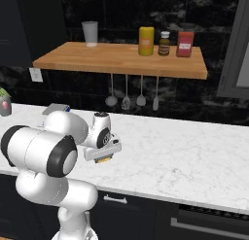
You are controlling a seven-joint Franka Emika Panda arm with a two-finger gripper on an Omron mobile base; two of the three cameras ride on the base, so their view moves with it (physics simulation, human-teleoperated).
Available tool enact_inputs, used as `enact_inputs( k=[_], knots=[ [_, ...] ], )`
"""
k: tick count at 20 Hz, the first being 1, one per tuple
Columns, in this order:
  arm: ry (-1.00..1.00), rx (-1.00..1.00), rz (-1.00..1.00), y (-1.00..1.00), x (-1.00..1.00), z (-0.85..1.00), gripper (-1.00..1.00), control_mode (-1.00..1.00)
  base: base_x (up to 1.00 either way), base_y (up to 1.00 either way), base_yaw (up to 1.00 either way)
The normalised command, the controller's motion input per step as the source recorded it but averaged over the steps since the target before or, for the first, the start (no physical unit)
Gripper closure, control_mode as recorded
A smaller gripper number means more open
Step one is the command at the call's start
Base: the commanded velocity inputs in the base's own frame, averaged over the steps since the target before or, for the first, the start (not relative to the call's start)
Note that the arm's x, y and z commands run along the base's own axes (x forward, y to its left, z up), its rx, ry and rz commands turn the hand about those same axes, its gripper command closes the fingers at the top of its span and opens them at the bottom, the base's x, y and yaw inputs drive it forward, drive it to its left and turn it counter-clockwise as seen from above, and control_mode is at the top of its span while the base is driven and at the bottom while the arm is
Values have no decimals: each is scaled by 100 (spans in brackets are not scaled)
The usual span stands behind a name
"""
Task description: Pick up the sponge from the counter and clean the cutting board by briefly scrubbing or pressing down on the cutting board. Once finished, release the sponge.
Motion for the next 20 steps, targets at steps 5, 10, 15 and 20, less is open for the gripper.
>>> enact_inputs(
  k=[5,10,15,20],
  knots=[
    [0,0,0,0,0,0,100,-100,0,0,0],
    [0,0,0,-11,0,7,100,-100,0,0,0],
    [0,0,0,-17,0,8,100,-100,0,0,0],
    [0,0,0,0,0,0,100,100,0,-8,0]
  ],
)
